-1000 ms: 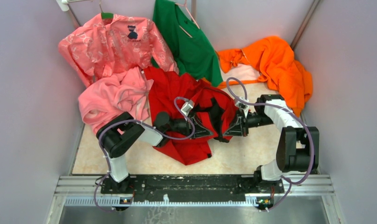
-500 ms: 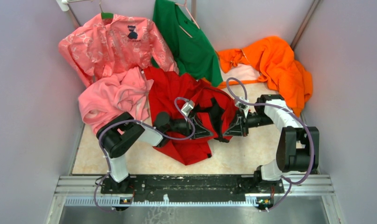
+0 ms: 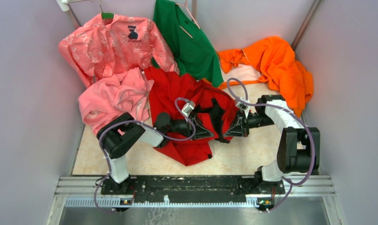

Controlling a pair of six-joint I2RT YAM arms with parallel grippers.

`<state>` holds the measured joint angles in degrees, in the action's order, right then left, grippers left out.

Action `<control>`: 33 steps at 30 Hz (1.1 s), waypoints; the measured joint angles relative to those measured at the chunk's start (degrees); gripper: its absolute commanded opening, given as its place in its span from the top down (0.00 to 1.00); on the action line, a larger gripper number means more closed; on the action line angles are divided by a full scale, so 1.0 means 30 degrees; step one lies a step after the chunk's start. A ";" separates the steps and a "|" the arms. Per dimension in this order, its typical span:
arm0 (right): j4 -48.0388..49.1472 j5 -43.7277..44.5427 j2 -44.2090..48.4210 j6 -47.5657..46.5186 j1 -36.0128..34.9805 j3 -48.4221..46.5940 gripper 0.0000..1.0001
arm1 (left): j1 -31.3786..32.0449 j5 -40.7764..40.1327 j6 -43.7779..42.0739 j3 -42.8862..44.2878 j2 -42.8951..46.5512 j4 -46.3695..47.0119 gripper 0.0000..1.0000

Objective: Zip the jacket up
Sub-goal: Insert the zipper into the jacket.

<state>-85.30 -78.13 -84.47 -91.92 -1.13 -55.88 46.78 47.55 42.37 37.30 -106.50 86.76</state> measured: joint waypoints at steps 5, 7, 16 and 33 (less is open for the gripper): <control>0.0000 0.0000 0.0000 0.0000 0.0000 0.0000 1.00 | 0.0000 -0.0117 -0.0022 -0.0007 0.0000 0.0000 1.00; 0.0000 0.0000 0.0007 0.0000 0.0000 0.0000 1.00 | -0.0007 -0.0189 -0.0044 -0.0051 0.0007 0.0000 1.00; 0.0000 0.0007 0.0036 0.0015 0.0000 0.0000 1.00 | -0.0022 -0.0481 -0.0291 -0.0328 0.0007 0.0007 1.00; 0.0000 -0.0007 0.0036 0.0015 0.0000 0.0000 1.00 | -0.0022 -0.0160 -0.0051 -0.0255 0.0007 0.0007 1.00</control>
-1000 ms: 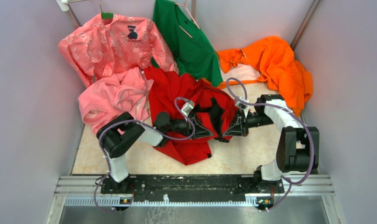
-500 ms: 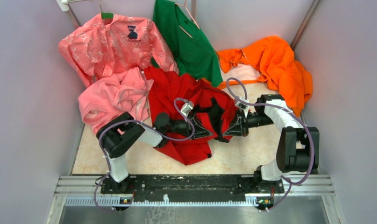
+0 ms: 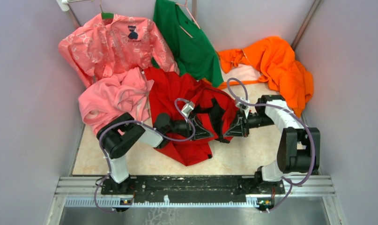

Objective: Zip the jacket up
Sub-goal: Insert the zipper into the jacket.

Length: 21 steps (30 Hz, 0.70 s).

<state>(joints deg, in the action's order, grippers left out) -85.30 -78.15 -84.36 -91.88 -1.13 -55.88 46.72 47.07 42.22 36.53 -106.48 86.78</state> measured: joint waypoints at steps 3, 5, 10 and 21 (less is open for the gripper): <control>0.0000 0.0000 0.0000 0.0000 0.0000 0.0000 1.00 | 0.0000 0.0022 0.0058 0.0022 -0.0007 0.0000 1.00; 0.0000 0.0000 0.0000 0.0007 0.0000 0.0007 1.00 | 0.0000 0.0022 0.0058 0.0029 -0.0007 0.0000 1.00; 0.0000 -0.0007 0.0000 0.0029 -0.0007 0.0007 1.00 | 0.0000 0.0015 0.0058 0.0080 -0.0022 0.0000 1.00; 0.0000 -0.0015 0.0000 0.0197 -0.0211 0.0007 1.00 | 0.0000 0.0036 0.0095 0.0321 -0.0219 0.0000 1.00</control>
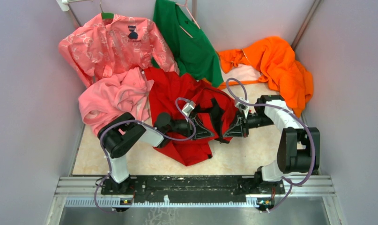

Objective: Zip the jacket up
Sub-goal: Insert the zipper into the jacket.

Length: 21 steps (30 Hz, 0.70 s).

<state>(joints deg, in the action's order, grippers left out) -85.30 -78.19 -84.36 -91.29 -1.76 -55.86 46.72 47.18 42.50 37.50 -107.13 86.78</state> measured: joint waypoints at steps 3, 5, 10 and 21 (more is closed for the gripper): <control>0.0000 0.0000 0.0022 0.0124 0.0000 0.0000 1.00 | 0.0000 0.0000 0.0044 0.0000 -0.0007 0.0000 1.00; 0.0007 0.0000 0.0131 0.0160 0.0000 -0.0007 1.00 | 0.0000 -0.0007 0.0073 0.0000 -0.0007 0.0000 1.00; 0.0000 0.0000 0.0430 0.0160 0.0000 -0.0007 1.00 | 0.0000 -0.0058 0.0342 0.0000 -0.0007 0.0000 1.00; 0.0007 0.0007 0.0452 0.0153 0.0000 -0.0007 1.00 | 0.0000 -0.0299 0.0546 -0.0306 0.0299 0.0000 1.00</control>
<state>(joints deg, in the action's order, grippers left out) -85.27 -78.17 -83.00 -90.83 -1.76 -55.88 46.72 46.28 44.14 36.58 -106.24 86.78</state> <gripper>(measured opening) 0.021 0.013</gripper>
